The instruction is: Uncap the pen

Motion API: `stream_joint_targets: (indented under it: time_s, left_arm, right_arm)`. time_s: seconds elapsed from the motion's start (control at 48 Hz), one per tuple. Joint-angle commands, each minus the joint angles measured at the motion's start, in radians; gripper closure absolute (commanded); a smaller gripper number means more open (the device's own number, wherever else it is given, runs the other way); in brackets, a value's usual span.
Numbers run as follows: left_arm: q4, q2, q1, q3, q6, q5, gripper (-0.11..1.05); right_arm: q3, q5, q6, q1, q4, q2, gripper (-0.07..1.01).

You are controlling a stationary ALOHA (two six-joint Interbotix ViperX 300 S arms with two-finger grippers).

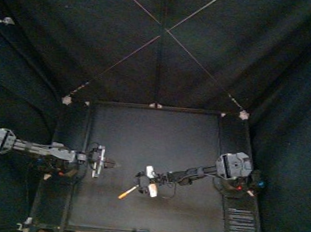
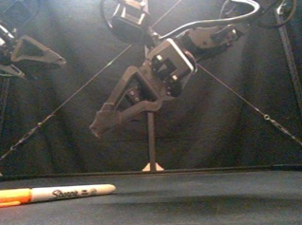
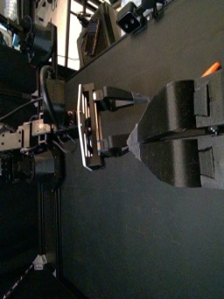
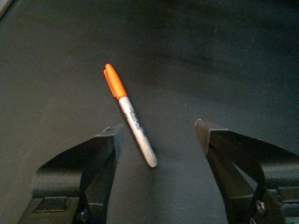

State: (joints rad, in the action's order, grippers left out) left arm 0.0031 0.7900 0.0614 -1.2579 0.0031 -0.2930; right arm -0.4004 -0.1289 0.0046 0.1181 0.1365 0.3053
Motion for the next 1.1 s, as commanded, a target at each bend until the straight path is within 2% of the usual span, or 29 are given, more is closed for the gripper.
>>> stream_joint_targets:
  time_s: [0.021,0.229,0.375,0.625,0.812,0.958,1.104]
  left_arm:
    - [0.0,-0.003,0.002,0.012,-0.0015,-0.005,0.93]
    - [0.002,-0.003,0.002,0.012,-0.0031,-0.005,0.93]
    - [0.0,-0.003,0.002,0.011,-0.0031,-0.005,0.93]
    - [0.0,-0.003,0.002,0.006,-0.0031,-0.003,0.93]
    - [0.0,-0.003,0.002,0.006,-0.0031,-0.003,0.92]
    - [0.0,-0.003,0.002,0.008,-0.0061,-0.005,0.9]
    - [-0.028,-0.003,0.0,0.012,-0.0061,-0.017,0.82]
  right_arm:
    - [0.054,0.044,0.002,0.003,-0.023,0.0,-0.01]
    - [0.137,0.187,-0.003,0.006,-0.055,0.063,-0.01]
    - [0.172,0.238,-0.005,0.012,-0.057,0.089,-0.01]
    - [0.178,0.261,-0.005,0.018,-0.077,0.109,0.03]
    - [0.179,0.262,-0.005,0.023,-0.084,0.13,0.17]
    - [0.172,0.281,-0.002,0.025,-0.092,0.132,0.29]
    - [0.143,0.291,0.005,0.018,-0.1,0.081,0.35]
